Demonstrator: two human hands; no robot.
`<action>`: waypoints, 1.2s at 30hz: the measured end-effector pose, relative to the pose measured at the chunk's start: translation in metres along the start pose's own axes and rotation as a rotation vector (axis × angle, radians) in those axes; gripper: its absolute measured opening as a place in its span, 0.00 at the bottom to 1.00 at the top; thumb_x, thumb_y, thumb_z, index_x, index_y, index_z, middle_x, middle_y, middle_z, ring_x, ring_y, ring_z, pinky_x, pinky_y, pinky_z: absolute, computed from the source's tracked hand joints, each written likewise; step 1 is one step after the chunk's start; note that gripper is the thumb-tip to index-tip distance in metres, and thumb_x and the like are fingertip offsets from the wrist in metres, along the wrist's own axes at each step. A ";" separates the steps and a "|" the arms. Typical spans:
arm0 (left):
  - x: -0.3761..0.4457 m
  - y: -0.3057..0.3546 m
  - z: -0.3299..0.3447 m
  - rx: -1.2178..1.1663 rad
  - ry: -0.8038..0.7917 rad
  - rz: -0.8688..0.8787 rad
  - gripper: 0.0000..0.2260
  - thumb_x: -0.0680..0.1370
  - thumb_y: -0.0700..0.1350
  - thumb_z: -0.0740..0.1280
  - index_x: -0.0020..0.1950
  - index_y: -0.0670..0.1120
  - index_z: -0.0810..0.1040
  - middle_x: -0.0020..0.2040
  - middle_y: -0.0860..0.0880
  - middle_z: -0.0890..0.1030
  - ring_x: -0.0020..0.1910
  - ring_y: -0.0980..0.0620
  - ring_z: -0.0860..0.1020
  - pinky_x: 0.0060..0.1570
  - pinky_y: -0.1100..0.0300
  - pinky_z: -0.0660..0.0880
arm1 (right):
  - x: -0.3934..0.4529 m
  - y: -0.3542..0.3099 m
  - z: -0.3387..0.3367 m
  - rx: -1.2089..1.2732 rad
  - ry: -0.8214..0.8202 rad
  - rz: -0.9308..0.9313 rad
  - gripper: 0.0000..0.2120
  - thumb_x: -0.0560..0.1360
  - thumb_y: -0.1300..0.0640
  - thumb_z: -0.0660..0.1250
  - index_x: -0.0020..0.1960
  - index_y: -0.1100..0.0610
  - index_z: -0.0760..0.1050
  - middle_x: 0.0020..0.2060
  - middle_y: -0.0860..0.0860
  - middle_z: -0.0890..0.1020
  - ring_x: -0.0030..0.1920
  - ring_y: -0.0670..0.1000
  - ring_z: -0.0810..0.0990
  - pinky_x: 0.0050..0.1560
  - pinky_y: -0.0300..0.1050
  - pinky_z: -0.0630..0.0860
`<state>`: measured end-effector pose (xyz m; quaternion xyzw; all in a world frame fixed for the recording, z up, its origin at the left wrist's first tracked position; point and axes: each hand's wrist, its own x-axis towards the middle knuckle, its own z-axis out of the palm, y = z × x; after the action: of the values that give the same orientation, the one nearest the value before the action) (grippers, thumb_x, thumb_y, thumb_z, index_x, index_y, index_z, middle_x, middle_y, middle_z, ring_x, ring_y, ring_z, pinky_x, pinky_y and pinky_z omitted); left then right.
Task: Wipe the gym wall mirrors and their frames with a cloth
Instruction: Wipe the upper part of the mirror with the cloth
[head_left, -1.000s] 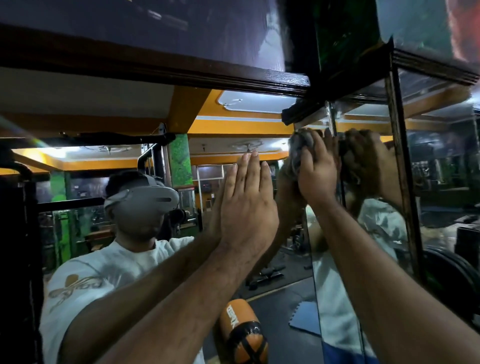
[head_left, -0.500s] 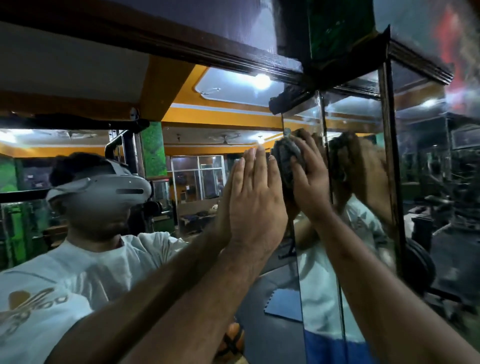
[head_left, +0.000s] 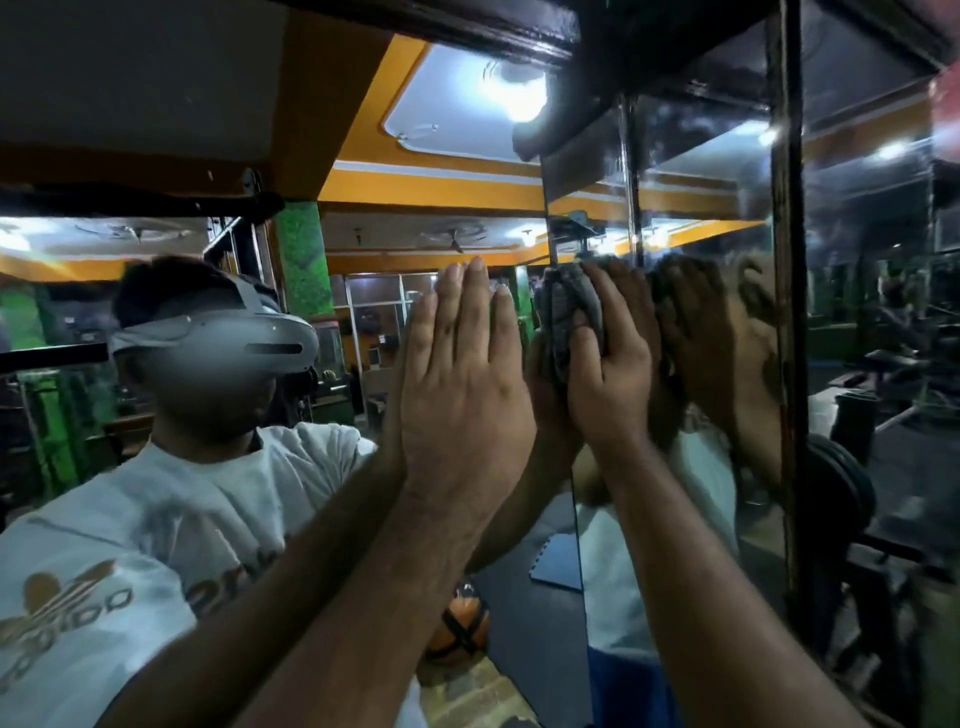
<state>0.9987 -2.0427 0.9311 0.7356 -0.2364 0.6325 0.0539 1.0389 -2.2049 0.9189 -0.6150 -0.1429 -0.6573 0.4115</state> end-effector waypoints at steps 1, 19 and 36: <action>0.000 0.000 0.001 0.021 -0.007 0.011 0.29 0.81 0.47 0.62 0.80 0.41 0.61 0.81 0.40 0.58 0.82 0.42 0.53 0.80 0.45 0.50 | 0.002 0.002 0.003 -0.025 0.018 0.011 0.25 0.81 0.54 0.60 0.78 0.50 0.70 0.75 0.51 0.74 0.78 0.53 0.68 0.76 0.62 0.68; -0.004 -0.001 0.010 0.145 -0.005 0.022 0.28 0.83 0.50 0.58 0.81 0.42 0.60 0.82 0.40 0.56 0.82 0.42 0.52 0.80 0.43 0.51 | -0.008 0.002 -0.007 -0.095 -0.040 -0.131 0.28 0.77 0.54 0.64 0.77 0.53 0.71 0.78 0.53 0.69 0.82 0.53 0.58 0.81 0.65 0.54; -0.010 0.004 0.010 0.217 -0.037 0.029 0.27 0.84 0.50 0.54 0.82 0.41 0.57 0.83 0.40 0.53 0.82 0.42 0.51 0.80 0.43 0.51 | 0.001 -0.005 -0.017 -0.182 -0.107 -0.169 0.28 0.79 0.49 0.61 0.78 0.54 0.70 0.80 0.57 0.65 0.82 0.57 0.56 0.81 0.61 0.53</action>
<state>1.0051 -2.0468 0.9190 0.7452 -0.1782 0.6414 -0.0395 1.0240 -2.2138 0.9183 -0.6697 -0.1558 -0.6661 0.2889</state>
